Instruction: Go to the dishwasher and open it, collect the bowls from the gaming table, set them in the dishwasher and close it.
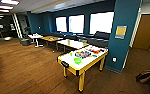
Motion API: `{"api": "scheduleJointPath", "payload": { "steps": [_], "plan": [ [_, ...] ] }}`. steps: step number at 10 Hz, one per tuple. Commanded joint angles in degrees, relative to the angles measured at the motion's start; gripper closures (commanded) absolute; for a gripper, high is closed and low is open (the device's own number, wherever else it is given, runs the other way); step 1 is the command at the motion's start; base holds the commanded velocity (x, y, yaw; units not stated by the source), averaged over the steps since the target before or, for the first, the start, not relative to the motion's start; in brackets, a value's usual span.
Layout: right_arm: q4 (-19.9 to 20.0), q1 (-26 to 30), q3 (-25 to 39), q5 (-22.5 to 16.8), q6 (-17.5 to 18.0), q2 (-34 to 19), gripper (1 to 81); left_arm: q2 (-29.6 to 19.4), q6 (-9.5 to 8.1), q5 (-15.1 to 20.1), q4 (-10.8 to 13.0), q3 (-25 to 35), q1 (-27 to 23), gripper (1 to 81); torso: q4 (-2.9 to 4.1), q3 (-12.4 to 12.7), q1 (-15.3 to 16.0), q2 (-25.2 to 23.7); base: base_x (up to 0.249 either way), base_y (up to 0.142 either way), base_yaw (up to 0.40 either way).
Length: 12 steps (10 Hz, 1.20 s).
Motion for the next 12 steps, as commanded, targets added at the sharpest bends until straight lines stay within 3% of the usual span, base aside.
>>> {"api": "scheduleJointPath", "payload": {
  "steps": [1,12],
  "plan": [
    [-0.27,3.09,0.26,-2.64,-0.02,0.36,1.0,-0.34,0.00,2.69,0.20,-0.12,-2.74,1.0,0.00,0.00,0.00,0.00,0.000,0.000,-0.382],
    [-0.27,3.00,0.26,-2.64,-0.02,0.45,1.0,-0.43,0.00,2.69,0.28,-0.12,-2.74,1.0,0.00,0.00,0.02,0.00,0.000,0.000,-0.382]
  ]
}}
